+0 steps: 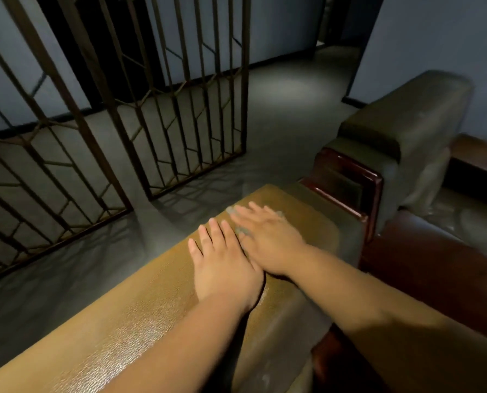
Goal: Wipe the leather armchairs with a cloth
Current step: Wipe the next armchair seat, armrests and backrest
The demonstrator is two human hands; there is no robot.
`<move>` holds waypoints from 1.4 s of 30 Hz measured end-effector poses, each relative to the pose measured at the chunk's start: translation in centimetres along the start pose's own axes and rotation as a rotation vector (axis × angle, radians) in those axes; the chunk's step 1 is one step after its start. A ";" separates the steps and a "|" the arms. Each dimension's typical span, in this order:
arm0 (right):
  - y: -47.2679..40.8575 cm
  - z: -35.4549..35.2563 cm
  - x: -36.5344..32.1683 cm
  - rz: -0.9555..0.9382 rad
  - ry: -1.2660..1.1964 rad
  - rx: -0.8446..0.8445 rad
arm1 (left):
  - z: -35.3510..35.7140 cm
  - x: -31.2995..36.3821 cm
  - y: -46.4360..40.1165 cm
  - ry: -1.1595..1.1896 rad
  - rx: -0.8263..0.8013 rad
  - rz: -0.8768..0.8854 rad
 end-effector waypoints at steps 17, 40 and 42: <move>8.6 -1.6 9.4 0.110 -0.131 0.252 | 0.5 1.6 -2.5 -0.041 0.141 0.043; 15.8 6.9 -2.1 0.636 -0.617 0.819 | 0.3 1.8 -2.4 0.061 0.211 0.096; 16.4 8.1 -4.1 0.578 -0.620 0.774 | -0.1 1.7 -2.2 0.065 0.180 0.107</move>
Point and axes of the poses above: each hand's wrist, its own y-axis away from the middle knuckle, its own z-axis out of the palm, x = y × z, the point moved 6 cm from there along -y, towards the middle knuckle, and after that the axes turned 10 degrees about -z, right-handed, at the moved point
